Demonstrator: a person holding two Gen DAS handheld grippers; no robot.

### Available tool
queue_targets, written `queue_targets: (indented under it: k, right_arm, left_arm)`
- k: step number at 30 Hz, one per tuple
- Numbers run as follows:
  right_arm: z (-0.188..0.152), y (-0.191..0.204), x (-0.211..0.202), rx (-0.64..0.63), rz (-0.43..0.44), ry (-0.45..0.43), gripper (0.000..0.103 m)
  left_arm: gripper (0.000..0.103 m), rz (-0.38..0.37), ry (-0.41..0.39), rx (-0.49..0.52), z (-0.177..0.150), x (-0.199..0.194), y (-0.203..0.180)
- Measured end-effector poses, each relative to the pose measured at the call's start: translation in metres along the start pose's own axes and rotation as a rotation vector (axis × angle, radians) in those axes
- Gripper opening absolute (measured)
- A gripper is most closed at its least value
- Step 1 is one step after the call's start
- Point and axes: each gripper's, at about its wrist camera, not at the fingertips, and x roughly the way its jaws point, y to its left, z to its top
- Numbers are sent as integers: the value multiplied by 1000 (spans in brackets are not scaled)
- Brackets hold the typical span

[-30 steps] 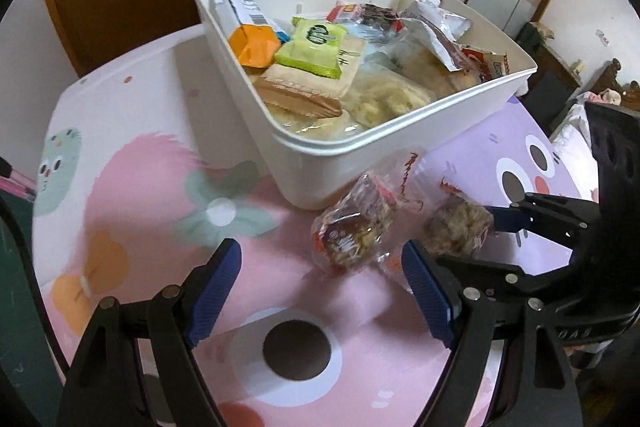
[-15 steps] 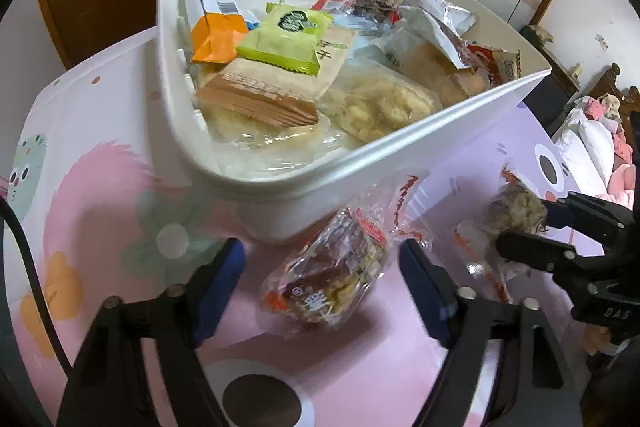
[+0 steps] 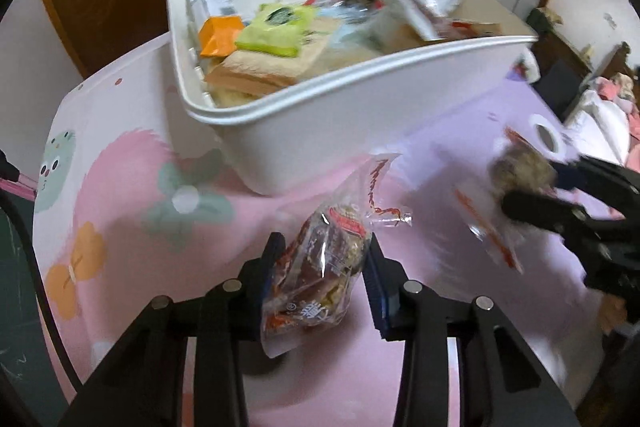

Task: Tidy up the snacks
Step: 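Lift both nut bags into the white bin and open both grippers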

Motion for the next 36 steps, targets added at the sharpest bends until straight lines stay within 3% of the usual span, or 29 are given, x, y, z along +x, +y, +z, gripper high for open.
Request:
queue_targets:
  k: [5, 9, 15, 22, 25, 29, 36]
  right_arm:
    - [11, 0, -30, -24, -12, -66, 47]
    - [36, 3, -64, -52, -24, -153, 47]
    - [101, 16, -126, -81, -72, -303, 47]
    - [175, 31, -172, -90, -138, -404, 47]
    - [200, 33, -185, -79, -139, -436, 47]
    - [221, 33, -192, -61, -165, -451, 47]
    - [239, 31, -189, -65, -198, -464, 47]
  left_arm:
    - [37, -34, -69, 32, 4, -49, -18]
    - [37, -12, -139, 35, 28, -86, -25]
    - [37, 101, -260, 16, 89, -147, -31]
    - [37, 242, -371, -33, 153, -216, -33]
    - [37, 252, -399, -65, 171, -231, -31]
    - [37, 320, -428, -72, 184, -236, -30]
    - [37, 304, -409, -113, 198, -227, -19]
